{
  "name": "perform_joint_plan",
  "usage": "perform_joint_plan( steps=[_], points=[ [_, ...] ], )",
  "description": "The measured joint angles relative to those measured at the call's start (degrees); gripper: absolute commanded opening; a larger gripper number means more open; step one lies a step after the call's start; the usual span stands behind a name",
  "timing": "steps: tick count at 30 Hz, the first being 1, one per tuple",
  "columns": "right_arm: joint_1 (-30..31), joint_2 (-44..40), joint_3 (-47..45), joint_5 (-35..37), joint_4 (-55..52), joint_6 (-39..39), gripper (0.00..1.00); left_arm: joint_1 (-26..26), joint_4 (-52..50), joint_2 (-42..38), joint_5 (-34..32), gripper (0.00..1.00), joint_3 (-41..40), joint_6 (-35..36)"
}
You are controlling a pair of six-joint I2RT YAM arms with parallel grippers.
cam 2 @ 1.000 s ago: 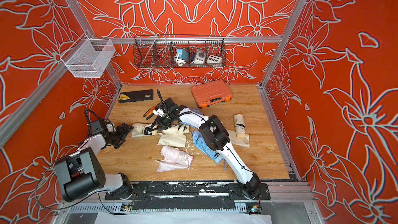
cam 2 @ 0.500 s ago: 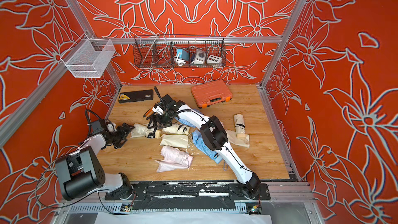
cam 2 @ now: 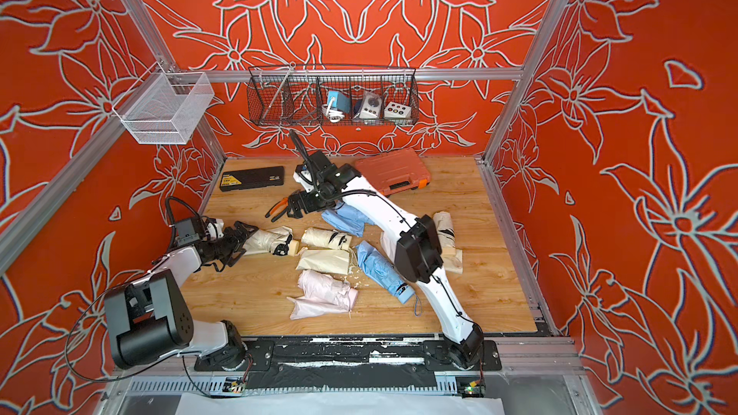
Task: Take umbrellas out of sleeves
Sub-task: Place the umbrella in the umbrella sleeve, then reset both arms
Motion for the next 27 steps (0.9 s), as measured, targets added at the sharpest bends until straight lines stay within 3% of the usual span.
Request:
perform_joint_plan(
  steps=[8, 17, 22, 27],
  points=[
    [-6.19, -19.06, -9.97, 4.31, -0.02, -1.29, 0.99, -7.76, 2.03, -1.22, 1.84, 0.97, 2.51, -1.88],
    [-12.68, -35.87, -29.68, 7.78, 1.49, -1.40, 0.99, -25.31, 4.46, -7.85, -0.72, 0.97, 8.13, -2.62],
    [-14.82, -51.43, -47.25, 11.26, 10.91, -3.45, 0.99, -35.43, 4.33, -9.44, -5.14, 0.97, 11.06, -0.11],
    [-14.49, -72.26, -73.44, 17.27, 31.06, -3.50, 0.99, -43.50, 3.87, -13.77, -14.29, 0.97, 10.86, 2.16]
  ],
)
